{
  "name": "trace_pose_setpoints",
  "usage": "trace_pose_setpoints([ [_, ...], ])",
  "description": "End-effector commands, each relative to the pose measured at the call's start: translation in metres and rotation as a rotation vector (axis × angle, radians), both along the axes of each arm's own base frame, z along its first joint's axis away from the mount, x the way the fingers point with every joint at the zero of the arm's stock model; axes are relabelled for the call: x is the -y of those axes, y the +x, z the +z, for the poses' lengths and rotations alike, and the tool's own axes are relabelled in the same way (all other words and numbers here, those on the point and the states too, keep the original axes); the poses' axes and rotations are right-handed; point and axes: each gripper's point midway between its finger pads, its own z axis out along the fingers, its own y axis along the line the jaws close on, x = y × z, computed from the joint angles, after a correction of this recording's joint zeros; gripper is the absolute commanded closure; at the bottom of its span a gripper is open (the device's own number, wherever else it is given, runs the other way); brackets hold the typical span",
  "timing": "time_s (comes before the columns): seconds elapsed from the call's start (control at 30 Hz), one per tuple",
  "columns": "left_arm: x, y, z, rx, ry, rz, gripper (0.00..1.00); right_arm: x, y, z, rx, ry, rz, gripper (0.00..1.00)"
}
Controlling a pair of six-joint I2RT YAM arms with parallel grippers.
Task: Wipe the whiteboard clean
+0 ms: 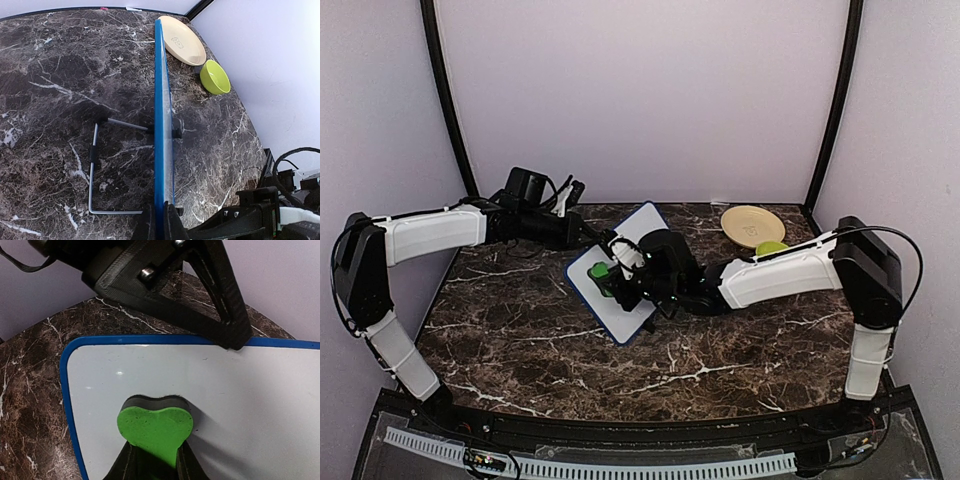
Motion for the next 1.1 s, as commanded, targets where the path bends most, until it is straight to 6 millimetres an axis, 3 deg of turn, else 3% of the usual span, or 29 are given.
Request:
trace_pose_setpoints([
  [0.0,0.009,-0.015,0.018,0.028,-0.043,-0.056,1.00,-0.007,-0.004,-0.010,0.009,-0.040,0.015,0.99],
  [0.1,0.009,-0.015,0.019,0.031,-0.043,-0.058,1.00,0.005,0.011,-0.010,-0.006,-0.024,-0.014,0.99],
  [0.47,0.009,-0.015,0.015,0.030,-0.035,-0.057,1.00,0.077,0.089,-0.032,-0.096,0.018,-0.160,0.99],
  [0.67,0.008,-0.014,0.016,0.032,-0.034,-0.054,1.00,0.101,0.123,-0.035,-0.120,0.023,-0.241,0.99],
  [0.9,0.010,-0.013,0.016,0.034,-0.036,-0.057,1.00,0.132,0.123,-0.058,-0.155,0.034,-0.259,0.99],
  [1.07,0.010,-0.013,0.017,0.034,-0.043,-0.056,1.00,0.137,0.110,-0.071,-0.182,0.057,-0.246,0.99],
])
